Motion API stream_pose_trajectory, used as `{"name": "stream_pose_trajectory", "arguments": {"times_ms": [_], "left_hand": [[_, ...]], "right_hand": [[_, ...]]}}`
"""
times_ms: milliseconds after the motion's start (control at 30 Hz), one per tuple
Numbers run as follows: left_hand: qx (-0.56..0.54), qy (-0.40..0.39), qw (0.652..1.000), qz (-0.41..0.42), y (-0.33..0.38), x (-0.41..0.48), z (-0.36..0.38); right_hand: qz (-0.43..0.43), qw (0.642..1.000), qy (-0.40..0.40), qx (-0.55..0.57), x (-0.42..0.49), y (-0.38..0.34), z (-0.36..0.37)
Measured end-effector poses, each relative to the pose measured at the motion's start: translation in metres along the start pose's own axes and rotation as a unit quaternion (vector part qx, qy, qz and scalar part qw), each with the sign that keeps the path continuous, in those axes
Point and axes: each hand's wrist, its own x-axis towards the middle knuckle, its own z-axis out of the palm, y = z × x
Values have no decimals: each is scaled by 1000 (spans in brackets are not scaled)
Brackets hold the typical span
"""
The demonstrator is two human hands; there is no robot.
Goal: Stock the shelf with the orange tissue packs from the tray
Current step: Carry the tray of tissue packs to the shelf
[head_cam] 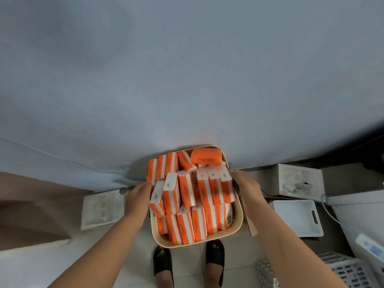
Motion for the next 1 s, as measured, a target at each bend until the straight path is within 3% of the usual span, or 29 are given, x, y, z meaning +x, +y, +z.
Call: {"name": "stream_pose_trajectory", "arguments": {"times_ms": [300,633,767,1000], "left_hand": [[-16,83,996,-33,-5,-88,-81],[-175,233,948,-126,-77,-194,-216],[-245,297,911,-146,-112,-234,-272],[-394,384,814,-188,-178,-292,-372]], "right_hand": [[-64,987,-109,-97,-75,-41,26],[-97,923,-282,-244,-188,-65,127],[-118,891,-310,-309,-230,-52,200],[-173,830,-346,-403,-311,-5,322]]}}
